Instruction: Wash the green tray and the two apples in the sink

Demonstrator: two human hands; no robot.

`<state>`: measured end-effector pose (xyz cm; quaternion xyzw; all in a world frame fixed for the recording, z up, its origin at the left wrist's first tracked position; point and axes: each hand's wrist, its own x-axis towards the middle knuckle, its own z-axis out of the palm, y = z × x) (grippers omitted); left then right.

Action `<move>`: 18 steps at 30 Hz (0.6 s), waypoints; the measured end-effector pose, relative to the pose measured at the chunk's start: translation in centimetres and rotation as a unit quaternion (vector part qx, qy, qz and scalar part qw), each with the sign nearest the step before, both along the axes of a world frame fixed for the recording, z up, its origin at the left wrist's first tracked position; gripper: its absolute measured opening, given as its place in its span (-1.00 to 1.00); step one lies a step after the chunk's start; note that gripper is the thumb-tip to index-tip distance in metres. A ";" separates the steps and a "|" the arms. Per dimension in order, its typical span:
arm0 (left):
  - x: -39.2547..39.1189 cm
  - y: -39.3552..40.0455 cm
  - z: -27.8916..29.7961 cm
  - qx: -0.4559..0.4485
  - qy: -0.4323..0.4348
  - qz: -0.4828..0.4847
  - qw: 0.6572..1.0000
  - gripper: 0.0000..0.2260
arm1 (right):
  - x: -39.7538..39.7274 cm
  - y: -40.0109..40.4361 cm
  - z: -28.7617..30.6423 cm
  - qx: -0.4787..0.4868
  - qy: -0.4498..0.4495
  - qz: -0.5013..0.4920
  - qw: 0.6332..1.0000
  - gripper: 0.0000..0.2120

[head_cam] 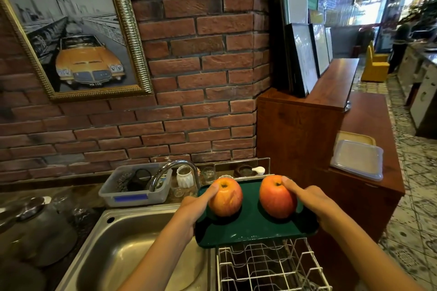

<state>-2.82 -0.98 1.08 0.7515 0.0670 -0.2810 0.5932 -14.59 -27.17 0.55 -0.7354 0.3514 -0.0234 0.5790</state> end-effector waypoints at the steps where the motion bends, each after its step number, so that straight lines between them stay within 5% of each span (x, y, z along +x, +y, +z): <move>1: 0.0 -0.1 0.0 0.002 -0.002 0.001 1.000 -0.20 | 0.0 0.0 0.0 0.000 0.001 0.000 1.000 -0.25; 14: 0.3 0.1 -0.5 -0.002 -0.001 -0.011 1.000 -0.15 | 0.0 -0.2 -0.2 -0.019 -0.009 -0.003 1.000 -0.17; 18: 0.0 0.3 -0.5 0.005 -0.005 0.003 1.000 -0.15 | 0.3 0.5 0.1 -0.168 -0.007 -0.028 0.985 -0.15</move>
